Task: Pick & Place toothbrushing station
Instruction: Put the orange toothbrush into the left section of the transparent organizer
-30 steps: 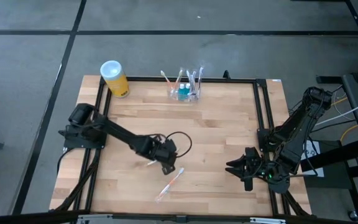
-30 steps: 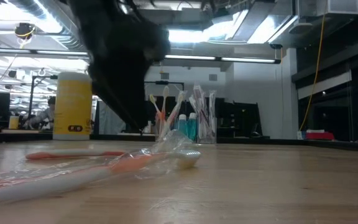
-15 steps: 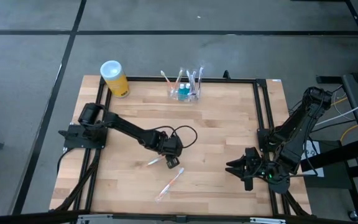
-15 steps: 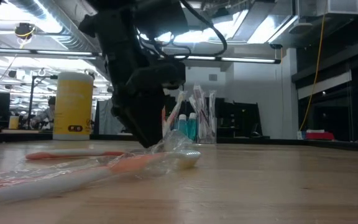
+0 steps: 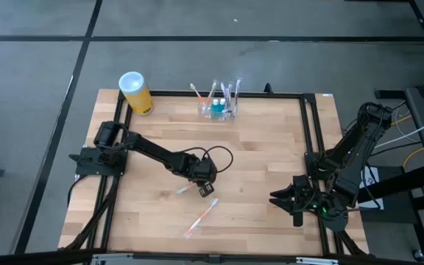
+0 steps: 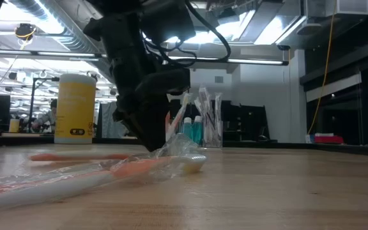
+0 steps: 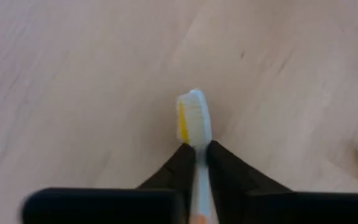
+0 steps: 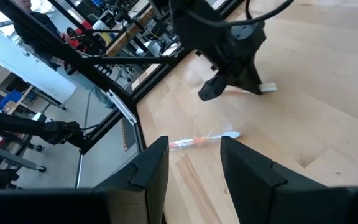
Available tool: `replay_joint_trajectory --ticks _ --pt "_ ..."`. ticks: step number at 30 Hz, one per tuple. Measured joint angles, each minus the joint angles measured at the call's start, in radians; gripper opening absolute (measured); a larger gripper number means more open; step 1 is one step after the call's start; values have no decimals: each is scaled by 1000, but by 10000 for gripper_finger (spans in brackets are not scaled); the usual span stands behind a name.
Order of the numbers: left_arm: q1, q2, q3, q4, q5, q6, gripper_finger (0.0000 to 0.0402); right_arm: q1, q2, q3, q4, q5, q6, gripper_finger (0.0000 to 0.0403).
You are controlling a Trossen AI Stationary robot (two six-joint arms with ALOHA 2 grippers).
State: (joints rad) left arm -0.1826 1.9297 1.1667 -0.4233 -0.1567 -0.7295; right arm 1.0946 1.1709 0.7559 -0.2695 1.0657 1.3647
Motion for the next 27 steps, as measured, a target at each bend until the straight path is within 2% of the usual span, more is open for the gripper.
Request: replay_joint_trajectory --ticks 2,9,15,21,27 --pt "13 1 2 18 -1 -18 14 0 0 0 0 1 0 148" --pt "67 -14 0 118 -19 -37 4 0 0 0 1 4 -3 148" --pt "128 -107 0 260 -198 19 0 0 0 0 7 19 -4 148" --pt "218 -219 1 439 -449 142 0 0 0 0 8 36 -10 148" --pt "303 -233 1 499 -406 211 0 0 0 0 8 69 -6 148"
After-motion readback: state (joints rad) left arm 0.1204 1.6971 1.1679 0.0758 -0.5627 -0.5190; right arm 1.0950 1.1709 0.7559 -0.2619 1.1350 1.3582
